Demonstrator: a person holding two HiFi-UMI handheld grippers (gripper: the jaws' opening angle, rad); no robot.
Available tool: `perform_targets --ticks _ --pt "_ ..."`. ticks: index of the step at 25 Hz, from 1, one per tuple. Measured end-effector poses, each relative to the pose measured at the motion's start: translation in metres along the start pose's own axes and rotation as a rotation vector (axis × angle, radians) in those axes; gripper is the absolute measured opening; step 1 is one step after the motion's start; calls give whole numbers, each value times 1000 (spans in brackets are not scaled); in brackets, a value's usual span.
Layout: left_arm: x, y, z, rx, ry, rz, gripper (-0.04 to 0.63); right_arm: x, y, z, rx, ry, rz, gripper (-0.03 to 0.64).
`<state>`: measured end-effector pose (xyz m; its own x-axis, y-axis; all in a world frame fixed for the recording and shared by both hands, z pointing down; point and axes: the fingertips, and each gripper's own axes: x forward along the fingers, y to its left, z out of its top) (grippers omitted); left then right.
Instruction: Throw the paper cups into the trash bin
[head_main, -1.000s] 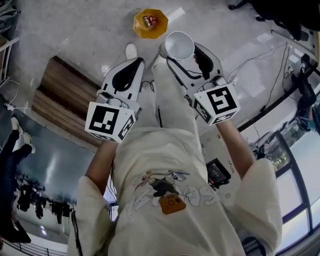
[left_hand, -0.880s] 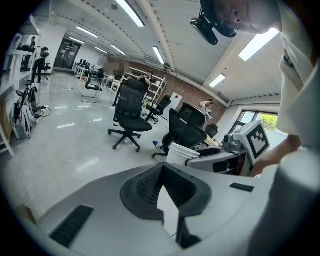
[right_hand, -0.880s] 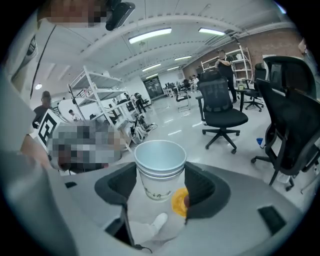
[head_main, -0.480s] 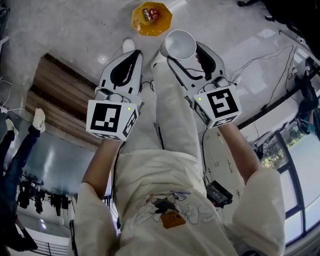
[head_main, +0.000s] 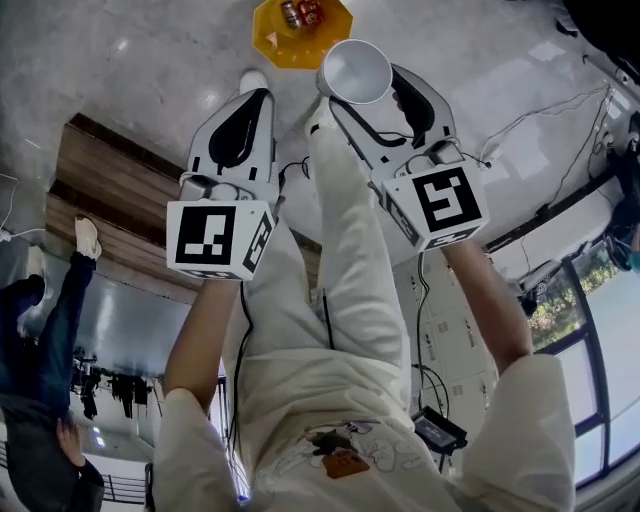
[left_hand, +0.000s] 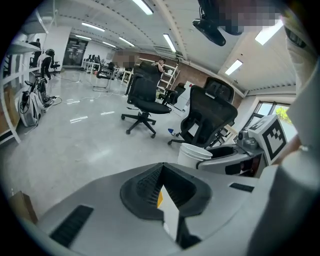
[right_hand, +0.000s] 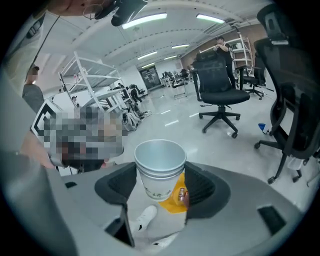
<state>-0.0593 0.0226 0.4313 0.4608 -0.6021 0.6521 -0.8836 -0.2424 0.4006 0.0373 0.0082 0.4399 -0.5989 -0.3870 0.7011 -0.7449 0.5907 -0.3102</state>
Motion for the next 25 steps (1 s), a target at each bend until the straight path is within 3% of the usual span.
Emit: perform_targets --ticks 11,25 --pt "84 27 -78 -2 41 18 5 72 -37 -73 -11 43 -10 302" --pt "145 58 -141 10 75 73 6 130 -56 -147 -59 57 35 301"
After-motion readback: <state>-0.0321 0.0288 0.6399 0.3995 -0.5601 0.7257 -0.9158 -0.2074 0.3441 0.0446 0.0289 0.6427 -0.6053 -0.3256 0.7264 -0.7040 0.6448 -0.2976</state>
